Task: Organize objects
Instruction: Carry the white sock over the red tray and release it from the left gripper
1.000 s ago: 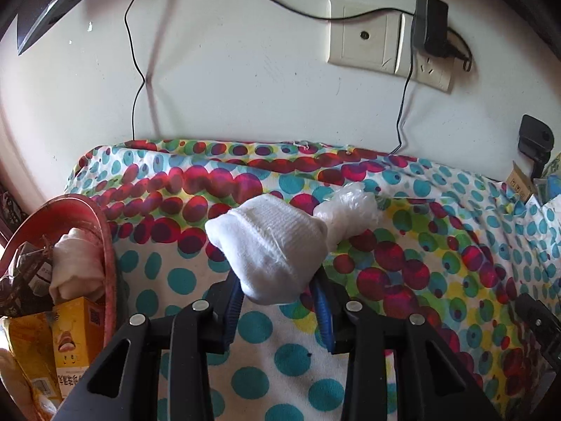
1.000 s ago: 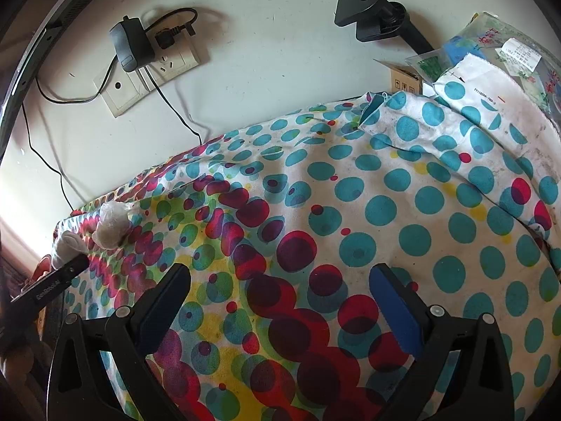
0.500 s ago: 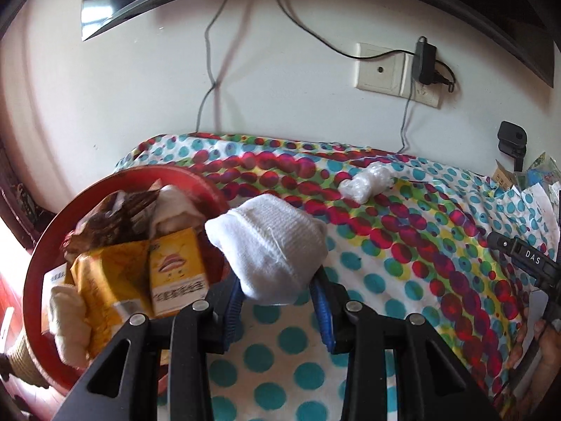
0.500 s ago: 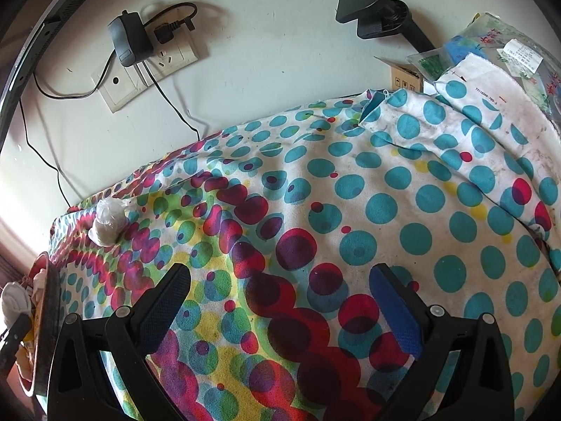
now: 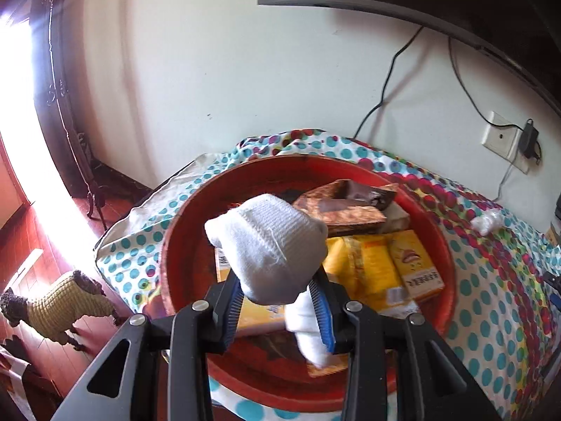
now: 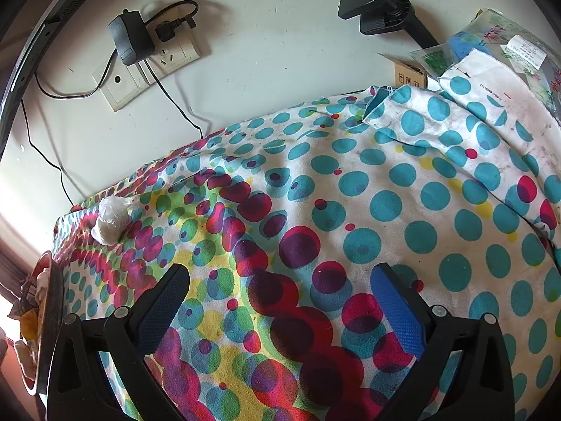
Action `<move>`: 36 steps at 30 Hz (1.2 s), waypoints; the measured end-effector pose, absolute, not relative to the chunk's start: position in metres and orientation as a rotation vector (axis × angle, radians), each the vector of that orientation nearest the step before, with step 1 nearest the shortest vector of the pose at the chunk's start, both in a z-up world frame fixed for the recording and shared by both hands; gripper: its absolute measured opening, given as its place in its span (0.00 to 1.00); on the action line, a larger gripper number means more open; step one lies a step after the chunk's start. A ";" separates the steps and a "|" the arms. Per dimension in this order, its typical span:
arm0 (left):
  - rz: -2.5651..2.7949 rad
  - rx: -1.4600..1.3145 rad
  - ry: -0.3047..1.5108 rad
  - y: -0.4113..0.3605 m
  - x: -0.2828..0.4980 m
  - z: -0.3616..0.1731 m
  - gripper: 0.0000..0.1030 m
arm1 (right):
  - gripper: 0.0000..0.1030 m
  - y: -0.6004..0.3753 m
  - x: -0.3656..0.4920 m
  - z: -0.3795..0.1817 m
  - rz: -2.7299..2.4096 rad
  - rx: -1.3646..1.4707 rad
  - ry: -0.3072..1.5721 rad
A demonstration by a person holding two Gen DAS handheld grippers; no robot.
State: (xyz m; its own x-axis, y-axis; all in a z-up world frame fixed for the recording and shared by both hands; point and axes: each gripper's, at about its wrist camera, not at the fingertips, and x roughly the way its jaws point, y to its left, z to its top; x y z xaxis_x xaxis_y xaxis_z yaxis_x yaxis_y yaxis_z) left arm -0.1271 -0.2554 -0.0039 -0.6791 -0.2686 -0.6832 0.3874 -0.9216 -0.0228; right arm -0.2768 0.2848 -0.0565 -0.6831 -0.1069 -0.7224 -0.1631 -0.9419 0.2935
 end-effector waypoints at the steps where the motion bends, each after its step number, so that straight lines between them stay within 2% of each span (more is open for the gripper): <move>1: -2.564 1.007 0.223 -0.265 -0.130 -0.006 0.35 | 1.00 0.284 -0.276 -0.057 2.803 -1.238 0.524; 6: -2.498 1.061 0.274 -0.303 -0.160 -0.017 0.35 | 1.00 0.283 -0.277 -0.057 2.799 -1.243 0.513; 16: -2.444 1.115 0.260 -0.323 -0.213 -0.035 0.36 | 1.00 0.281 -0.277 -0.058 2.795 -1.249 0.498; 23: -2.399 1.150 0.309 -0.331 -0.218 -0.045 0.36 | 1.00 0.281 -0.278 -0.058 2.794 -1.248 0.499; 29: -2.364 1.135 0.279 -0.331 -0.210 -0.044 0.39 | 1.00 0.281 -0.278 -0.058 2.792 -1.251 0.492; 30: -2.367 1.131 0.273 -0.329 -0.208 -0.043 0.40 | 1.00 0.281 -0.278 -0.058 2.792 -1.252 0.490; 32: -2.378 1.119 0.244 -0.326 -0.204 -0.040 0.47 | 1.00 0.280 -0.279 -0.059 2.790 -1.254 0.484; 34: -2.406 1.102 0.210 -0.320 -0.199 -0.036 0.59 | 1.00 0.280 -0.279 -0.059 2.786 -1.258 0.473; 36: -2.437 1.083 0.189 -0.312 -0.193 -0.031 0.64 | 1.00 0.278 -0.280 -0.059 2.780 -1.264 0.455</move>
